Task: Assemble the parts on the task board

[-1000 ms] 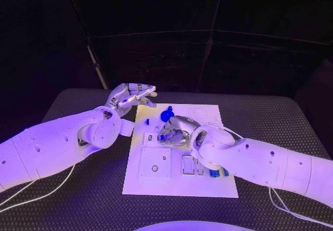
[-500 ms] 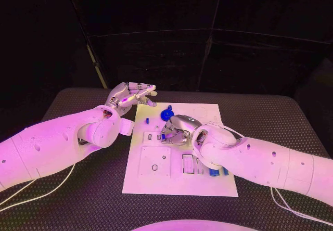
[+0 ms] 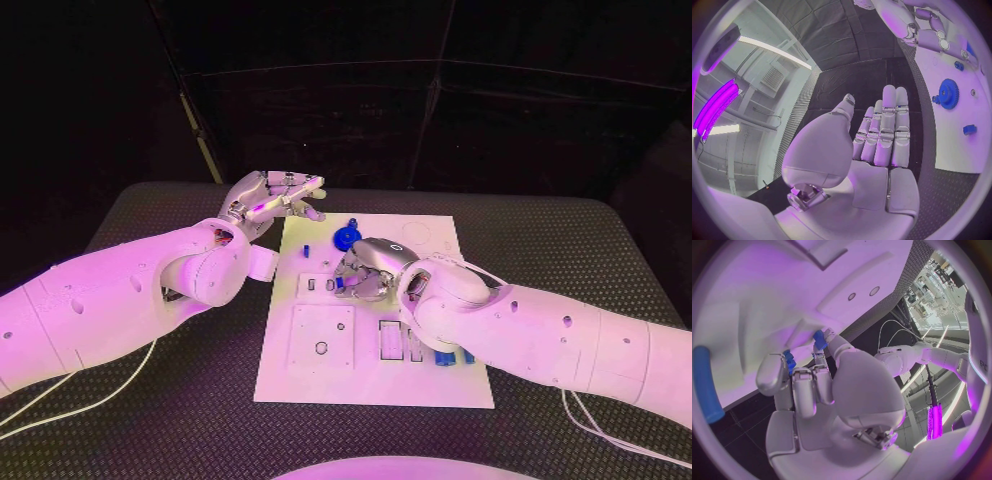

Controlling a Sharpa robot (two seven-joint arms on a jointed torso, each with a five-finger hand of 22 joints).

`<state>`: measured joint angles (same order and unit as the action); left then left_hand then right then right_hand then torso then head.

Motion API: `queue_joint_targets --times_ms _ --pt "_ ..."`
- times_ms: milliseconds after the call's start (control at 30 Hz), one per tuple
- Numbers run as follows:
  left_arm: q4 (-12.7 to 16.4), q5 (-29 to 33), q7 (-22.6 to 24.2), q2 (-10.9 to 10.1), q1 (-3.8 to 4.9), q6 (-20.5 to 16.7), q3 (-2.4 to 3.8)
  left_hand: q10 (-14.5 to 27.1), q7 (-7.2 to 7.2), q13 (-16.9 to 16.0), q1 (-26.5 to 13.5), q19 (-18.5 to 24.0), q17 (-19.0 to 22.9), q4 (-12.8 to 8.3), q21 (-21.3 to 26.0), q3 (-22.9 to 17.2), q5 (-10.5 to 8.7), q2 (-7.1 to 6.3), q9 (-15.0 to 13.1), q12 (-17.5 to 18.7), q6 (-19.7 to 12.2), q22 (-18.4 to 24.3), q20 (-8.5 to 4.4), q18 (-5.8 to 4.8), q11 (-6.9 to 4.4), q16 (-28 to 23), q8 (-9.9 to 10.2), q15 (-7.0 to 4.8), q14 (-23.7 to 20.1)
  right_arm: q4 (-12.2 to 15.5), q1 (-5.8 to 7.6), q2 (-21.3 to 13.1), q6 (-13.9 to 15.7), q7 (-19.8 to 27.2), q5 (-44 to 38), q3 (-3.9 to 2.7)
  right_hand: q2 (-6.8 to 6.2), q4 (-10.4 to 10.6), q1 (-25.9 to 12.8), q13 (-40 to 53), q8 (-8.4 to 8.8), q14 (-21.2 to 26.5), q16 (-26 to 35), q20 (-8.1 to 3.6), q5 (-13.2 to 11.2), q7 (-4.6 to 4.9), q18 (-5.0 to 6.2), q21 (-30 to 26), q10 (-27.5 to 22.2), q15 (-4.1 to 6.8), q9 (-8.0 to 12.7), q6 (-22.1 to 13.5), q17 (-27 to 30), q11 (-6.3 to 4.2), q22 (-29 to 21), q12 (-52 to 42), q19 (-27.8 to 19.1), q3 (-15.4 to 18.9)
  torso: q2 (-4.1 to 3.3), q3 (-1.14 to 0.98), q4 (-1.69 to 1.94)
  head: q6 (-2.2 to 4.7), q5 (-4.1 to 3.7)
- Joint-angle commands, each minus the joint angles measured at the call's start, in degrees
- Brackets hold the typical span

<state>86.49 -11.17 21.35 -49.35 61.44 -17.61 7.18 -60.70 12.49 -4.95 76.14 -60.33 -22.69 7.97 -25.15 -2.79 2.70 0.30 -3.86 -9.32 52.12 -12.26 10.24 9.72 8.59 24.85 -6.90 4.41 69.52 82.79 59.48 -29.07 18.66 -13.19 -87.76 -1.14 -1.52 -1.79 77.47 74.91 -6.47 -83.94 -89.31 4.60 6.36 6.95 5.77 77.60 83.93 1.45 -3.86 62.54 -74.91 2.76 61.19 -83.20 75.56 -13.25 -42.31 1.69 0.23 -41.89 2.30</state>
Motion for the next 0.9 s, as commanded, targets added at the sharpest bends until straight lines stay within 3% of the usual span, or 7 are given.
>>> queue_joint_targets --times_ms 33,900 --pt "0.06 0.15 0.37 0.07 0.09 0.64 0.06 -0.11 0.28 0.05 0.26 0.34 -0.08 -0.14 0.35 0.13 0.03 0.07 -0.04 0.25 0.09 -0.01 0.11 0.54 0.08 0.09 0.26 0.01 -0.51 -0.47 -0.23 -0.03 -1.76 -1.96 -0.9 0.28 -0.15 0.04 -0.53 7.35 0.28 -5.56 0.08 0.02 0.08 0.3 -0.25 -0.3 0.51 0.13 0.07 -0.27 -12.84 -0.3 -0.12 0.39 -0.19 -0.14 -0.01 -0.02 0.01 -0.06 -0.02" --pt "-0.11 0.15 0.1 0.16 0.09 1.0 0.06 -0.18 0.26 0.05 0.22 0.36 -0.3 -0.19 0.36 0.3 0.03 0.17 -0.04 0.23 0.17 -0.02 0.12 0.56 0.06 0.09 0.27 0.0 -0.57 -1.22 -0.23 0.63 -1.36 -2.22 -0.94 0.28 -2.46 0.52 -2.65 5.82 2.69 -5.51 0.18 1.02 -0.71 1.81 -0.15 -0.86 -0.87 -1.01 0.17 -4.51 -12.64 1.06 -0.89 1.93 -0.5 0.02 0.0 -0.02 0.03 -0.31 -0.08"
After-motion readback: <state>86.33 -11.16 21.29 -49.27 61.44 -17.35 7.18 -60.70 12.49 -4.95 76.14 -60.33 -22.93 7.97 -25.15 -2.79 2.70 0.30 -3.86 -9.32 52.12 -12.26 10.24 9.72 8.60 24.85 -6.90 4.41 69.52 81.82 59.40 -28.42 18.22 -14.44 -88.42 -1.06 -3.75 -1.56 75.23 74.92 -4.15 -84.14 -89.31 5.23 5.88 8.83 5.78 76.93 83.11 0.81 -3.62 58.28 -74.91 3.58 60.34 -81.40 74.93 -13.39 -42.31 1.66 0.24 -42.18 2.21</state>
